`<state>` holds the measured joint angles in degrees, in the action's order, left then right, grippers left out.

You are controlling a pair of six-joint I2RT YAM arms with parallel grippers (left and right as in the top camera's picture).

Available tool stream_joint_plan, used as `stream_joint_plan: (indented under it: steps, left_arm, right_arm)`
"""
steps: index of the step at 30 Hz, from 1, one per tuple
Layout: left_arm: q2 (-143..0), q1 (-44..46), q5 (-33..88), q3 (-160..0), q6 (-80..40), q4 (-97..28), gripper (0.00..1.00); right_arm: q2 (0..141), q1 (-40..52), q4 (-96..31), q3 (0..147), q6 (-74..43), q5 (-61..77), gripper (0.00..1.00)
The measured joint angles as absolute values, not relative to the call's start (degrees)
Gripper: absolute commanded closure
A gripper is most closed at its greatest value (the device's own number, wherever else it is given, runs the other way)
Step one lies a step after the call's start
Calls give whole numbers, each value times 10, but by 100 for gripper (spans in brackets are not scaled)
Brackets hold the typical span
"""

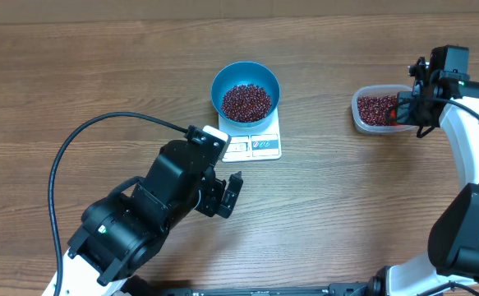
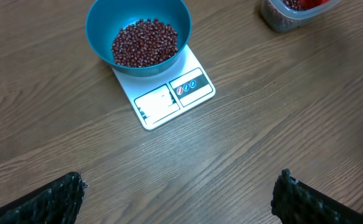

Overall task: Scoop item into bowl and weigh 150g on scale
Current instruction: 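Lower the scoop into the beans with the right gripper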

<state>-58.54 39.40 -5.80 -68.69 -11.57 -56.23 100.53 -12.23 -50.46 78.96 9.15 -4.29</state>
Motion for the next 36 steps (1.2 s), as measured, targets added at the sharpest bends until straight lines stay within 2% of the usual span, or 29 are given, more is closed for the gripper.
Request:
stream_joint_plan:
  steps: [27,36]
  left_arm:
    - [-585,394,-58,-687,-116,-562,1]
    - [-585,394,-58,-687,-116,-562,1]
  right_arm:
    - [1019,-124,-497,790,143,147,96]
    - [1020,-124,-495,790,149,168,96]
